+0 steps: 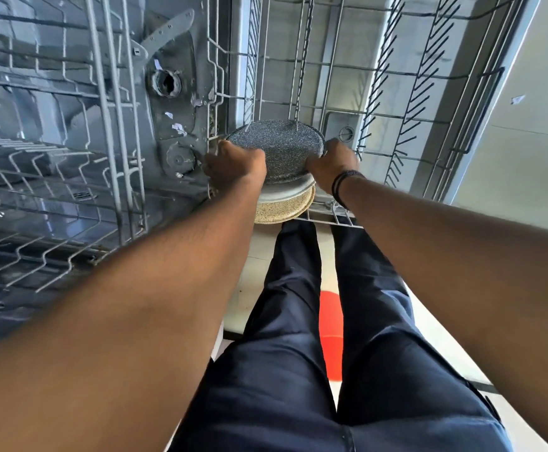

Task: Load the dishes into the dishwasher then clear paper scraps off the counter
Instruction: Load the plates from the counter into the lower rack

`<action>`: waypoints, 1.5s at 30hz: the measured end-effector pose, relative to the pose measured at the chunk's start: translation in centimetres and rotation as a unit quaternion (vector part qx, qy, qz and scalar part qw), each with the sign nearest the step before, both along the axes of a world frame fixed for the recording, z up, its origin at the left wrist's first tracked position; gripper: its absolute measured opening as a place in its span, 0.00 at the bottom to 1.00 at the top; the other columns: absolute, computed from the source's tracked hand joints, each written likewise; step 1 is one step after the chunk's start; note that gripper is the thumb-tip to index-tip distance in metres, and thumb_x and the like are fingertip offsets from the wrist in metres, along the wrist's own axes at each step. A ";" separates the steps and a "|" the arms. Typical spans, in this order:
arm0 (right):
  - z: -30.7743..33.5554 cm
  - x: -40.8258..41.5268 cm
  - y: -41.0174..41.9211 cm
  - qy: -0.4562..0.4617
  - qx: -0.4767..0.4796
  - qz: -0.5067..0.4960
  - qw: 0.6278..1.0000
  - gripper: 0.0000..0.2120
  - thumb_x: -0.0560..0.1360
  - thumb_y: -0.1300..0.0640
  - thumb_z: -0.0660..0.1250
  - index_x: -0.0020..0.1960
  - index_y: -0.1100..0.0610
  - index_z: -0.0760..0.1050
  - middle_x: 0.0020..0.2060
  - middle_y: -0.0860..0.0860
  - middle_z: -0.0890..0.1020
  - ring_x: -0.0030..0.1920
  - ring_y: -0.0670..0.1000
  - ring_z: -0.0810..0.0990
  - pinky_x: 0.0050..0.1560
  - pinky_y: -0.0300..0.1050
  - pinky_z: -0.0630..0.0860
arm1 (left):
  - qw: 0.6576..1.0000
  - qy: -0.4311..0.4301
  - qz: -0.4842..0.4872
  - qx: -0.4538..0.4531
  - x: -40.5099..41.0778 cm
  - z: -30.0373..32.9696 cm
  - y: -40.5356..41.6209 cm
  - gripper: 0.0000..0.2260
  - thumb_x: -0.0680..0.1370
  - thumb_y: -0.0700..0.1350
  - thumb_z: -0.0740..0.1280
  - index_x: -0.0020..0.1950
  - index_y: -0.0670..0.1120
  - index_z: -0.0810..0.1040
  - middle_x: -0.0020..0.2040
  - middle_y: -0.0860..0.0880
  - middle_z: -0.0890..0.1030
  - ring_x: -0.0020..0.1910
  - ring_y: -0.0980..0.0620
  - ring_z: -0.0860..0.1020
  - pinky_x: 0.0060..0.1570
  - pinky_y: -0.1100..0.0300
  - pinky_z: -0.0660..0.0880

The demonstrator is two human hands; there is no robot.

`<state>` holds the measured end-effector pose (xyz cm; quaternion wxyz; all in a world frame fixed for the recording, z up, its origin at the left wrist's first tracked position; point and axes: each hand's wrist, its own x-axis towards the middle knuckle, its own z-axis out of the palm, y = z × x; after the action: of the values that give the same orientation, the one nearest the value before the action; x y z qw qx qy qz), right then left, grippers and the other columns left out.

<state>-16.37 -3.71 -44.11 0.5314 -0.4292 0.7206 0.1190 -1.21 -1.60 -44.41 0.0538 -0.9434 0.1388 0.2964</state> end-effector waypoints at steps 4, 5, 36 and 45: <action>3.9 0.0 -0.9 -0.015 -0.005 0.045 0.999 0.10 0.77 0.54 0.67 0.58 0.56 0.76 0.52 0.53 0.78 0.47 0.52 0.74 0.45 0.41 0.71 | 0.998 0.036 -0.037 -0.025 -1.5 3.6 0.3 0.24 0.71 0.52 0.74 0.64 0.47 0.75 0.66 0.41 0.73 0.62 0.40 0.74 0.61 0.44 0.76; 5.4 0.1 -1.2 -0.018 -0.006 0.061 0.998 0.06 0.77 0.54 0.67 0.51 0.55 0.76 0.46 0.52 0.78 0.47 0.53 0.76 0.43 0.41 0.71 | 0.998 0.044 -0.041 -0.035 -1.9 4.8 0.3 0.24 0.71 0.53 0.75 0.64 0.47 0.76 0.66 0.41 0.74 0.61 0.41 0.76 0.59 0.45 0.77; 50.3 17.3 -1.6 -0.277 -0.504 0.342 0.743 0.06 0.76 0.56 0.64 0.48 0.57 0.78 0.46 0.59 0.83 0.49 0.63 0.79 0.44 0.49 0.72 | 0.854 -0.119 0.159 -0.482 9.5 48.9 13.3 0.08 0.75 0.46 0.66 0.48 0.52 0.85 0.48 0.55 0.86 0.48 0.56 0.83 0.49 0.61 0.78; 52.2 29.8 15.0 -0.419 -0.427 0.570 0.563 0.07 0.74 0.57 0.70 0.51 0.57 0.79 0.44 0.55 0.81 0.47 0.58 0.79 0.52 0.49 0.75 | 0.750 -0.263 0.383 -0.470 13.8 50.5 33.9 0.08 0.78 0.51 0.69 0.43 0.49 0.82 0.38 0.53 0.82 0.41 0.51 0.79 0.45 0.56 0.76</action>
<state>13.38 11.28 8.14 0.3494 -0.9295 -0.0109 -0.1177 12.61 32.34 6.06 -0.4803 -0.8643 -0.1316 -0.0707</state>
